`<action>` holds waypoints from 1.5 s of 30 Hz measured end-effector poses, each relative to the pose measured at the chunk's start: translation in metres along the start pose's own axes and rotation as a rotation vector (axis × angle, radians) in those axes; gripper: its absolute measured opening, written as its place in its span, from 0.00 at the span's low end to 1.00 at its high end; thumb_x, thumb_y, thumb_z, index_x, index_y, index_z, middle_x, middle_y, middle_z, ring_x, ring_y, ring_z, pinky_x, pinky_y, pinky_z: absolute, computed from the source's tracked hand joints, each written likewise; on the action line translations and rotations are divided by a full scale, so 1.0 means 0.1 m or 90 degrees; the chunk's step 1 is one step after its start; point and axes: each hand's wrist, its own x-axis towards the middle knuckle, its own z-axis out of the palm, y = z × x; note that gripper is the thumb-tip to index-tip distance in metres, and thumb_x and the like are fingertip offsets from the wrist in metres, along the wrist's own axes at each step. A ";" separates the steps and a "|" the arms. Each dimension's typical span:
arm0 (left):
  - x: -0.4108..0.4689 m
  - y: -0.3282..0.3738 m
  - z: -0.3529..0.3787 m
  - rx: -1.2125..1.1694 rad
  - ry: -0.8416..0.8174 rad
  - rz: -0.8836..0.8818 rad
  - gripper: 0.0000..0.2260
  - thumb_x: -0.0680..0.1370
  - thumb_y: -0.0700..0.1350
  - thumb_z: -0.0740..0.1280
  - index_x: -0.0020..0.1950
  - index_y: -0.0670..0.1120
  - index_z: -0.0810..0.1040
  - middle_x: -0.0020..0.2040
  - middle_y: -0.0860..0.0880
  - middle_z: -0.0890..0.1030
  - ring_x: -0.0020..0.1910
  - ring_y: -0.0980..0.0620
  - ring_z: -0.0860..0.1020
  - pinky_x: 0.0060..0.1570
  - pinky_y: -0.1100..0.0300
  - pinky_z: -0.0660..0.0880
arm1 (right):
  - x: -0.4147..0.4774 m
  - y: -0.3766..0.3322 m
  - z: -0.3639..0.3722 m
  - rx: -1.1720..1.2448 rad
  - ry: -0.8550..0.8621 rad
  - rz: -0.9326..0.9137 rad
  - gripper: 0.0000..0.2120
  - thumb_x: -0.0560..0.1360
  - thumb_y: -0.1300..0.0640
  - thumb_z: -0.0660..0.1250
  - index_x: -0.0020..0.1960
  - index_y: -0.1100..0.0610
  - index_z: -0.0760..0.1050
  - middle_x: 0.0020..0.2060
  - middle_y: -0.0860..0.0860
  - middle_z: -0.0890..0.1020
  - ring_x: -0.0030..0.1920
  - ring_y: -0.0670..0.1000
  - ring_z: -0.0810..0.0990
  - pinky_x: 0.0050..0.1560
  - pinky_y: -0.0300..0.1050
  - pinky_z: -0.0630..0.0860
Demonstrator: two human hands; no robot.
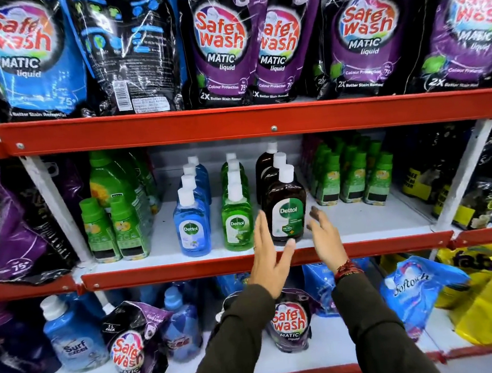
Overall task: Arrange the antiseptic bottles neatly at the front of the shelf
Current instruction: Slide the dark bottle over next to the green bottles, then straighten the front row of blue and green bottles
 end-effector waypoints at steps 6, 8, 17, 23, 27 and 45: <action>0.35 0.06 -0.02 -0.018 -0.029 -0.211 0.32 0.86 0.53 0.53 0.82 0.44 0.40 0.84 0.44 0.44 0.83 0.49 0.47 0.76 0.59 0.47 | -0.07 -0.01 0.12 -0.188 -0.100 -0.035 0.22 0.80 0.63 0.56 0.74 0.60 0.67 0.69 0.58 0.77 0.68 0.55 0.76 0.63 0.37 0.66; 0.34 0.01 -0.07 -0.001 -0.036 -0.214 0.31 0.86 0.53 0.52 0.83 0.44 0.41 0.84 0.44 0.46 0.83 0.49 0.48 0.77 0.57 0.48 | -0.12 0.02 0.15 -0.184 -0.097 -0.048 0.22 0.80 0.64 0.57 0.73 0.60 0.68 0.67 0.58 0.78 0.66 0.52 0.76 0.62 0.35 0.66; 0.26 -0.02 0.17 0.033 -0.006 -0.202 0.32 0.84 0.60 0.53 0.83 0.49 0.47 0.83 0.49 0.54 0.82 0.51 0.54 0.75 0.61 0.50 | -0.13 0.10 -0.15 -0.151 -0.130 -0.052 0.23 0.78 0.65 0.60 0.72 0.62 0.70 0.64 0.57 0.81 0.62 0.50 0.79 0.61 0.34 0.68; 0.31 -0.09 0.20 0.032 0.014 -0.175 0.39 0.76 0.69 0.52 0.83 0.52 0.48 0.83 0.50 0.57 0.81 0.53 0.56 0.80 0.50 0.54 | -0.12 0.06 -0.18 -0.142 -0.116 -0.036 0.22 0.79 0.65 0.60 0.72 0.62 0.69 0.67 0.59 0.78 0.67 0.55 0.77 0.63 0.36 0.67; 0.13 -0.02 0.23 -0.023 0.123 -0.119 0.27 0.84 0.56 0.56 0.81 0.50 0.57 0.82 0.49 0.60 0.80 0.55 0.58 0.80 0.54 0.55 | -0.14 0.10 -0.14 -0.157 -0.031 -0.035 0.23 0.80 0.62 0.57 0.75 0.60 0.65 0.70 0.60 0.74 0.65 0.57 0.76 0.70 0.47 0.68; 0.12 -0.22 -0.48 -0.033 0.169 -0.195 0.30 0.84 0.58 0.53 0.83 0.50 0.48 0.83 0.48 0.55 0.80 0.53 0.55 0.73 0.62 0.51 | -0.51 -0.20 0.80 -0.111 -0.232 -0.081 0.33 0.74 0.56 0.53 0.80 0.48 0.53 0.76 0.52 0.69 0.74 0.53 0.69 0.77 0.52 0.63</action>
